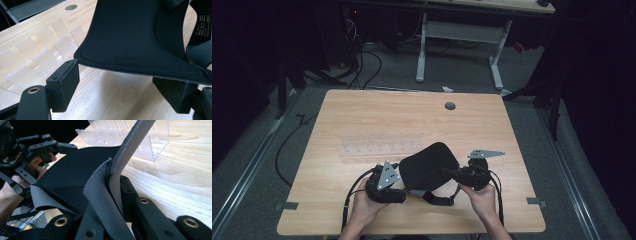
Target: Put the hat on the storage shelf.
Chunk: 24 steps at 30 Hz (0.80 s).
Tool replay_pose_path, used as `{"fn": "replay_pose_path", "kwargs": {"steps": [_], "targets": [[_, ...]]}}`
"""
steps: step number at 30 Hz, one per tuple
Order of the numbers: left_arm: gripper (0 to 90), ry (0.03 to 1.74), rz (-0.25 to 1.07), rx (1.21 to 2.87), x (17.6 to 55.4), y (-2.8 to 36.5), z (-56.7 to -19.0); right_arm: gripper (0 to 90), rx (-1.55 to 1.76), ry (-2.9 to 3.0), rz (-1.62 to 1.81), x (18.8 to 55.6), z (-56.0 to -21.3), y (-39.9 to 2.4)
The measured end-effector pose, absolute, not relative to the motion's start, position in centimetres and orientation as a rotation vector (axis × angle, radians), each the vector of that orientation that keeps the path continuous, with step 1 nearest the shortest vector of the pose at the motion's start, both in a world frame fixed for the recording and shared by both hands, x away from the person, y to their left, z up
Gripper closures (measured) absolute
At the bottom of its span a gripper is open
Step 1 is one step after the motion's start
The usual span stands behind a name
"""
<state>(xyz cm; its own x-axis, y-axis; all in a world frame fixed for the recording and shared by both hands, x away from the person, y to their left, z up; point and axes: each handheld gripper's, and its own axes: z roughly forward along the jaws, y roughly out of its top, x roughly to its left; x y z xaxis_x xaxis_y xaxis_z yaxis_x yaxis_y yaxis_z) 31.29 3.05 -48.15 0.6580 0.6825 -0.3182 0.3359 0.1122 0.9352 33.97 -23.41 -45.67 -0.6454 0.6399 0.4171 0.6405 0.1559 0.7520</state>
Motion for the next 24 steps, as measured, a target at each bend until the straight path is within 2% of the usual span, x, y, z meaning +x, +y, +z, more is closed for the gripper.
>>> {"fn": "replay_pose_path", "kwargs": {"steps": [16, 18, 24], "targets": [[35.9, 0.89, 0.365, 1.525, 31.4, 3.2, -48.0, 84.9, -1.268, -2.372, -1.593, 34.0, -44.8, -22.9], [41.0, 0.884, 0.36, 1.526, 31.3, 3.3, -47.9, 84.9, -1.255, -2.366, -1.595, 34.1, -44.8, -22.6], [44.9, 0.843, 0.365, 1.551, 31.0, 2.7, -47.7, 84.8, -1.226, -2.356, -1.601, 34.2, -44.6, -21.9]]}}
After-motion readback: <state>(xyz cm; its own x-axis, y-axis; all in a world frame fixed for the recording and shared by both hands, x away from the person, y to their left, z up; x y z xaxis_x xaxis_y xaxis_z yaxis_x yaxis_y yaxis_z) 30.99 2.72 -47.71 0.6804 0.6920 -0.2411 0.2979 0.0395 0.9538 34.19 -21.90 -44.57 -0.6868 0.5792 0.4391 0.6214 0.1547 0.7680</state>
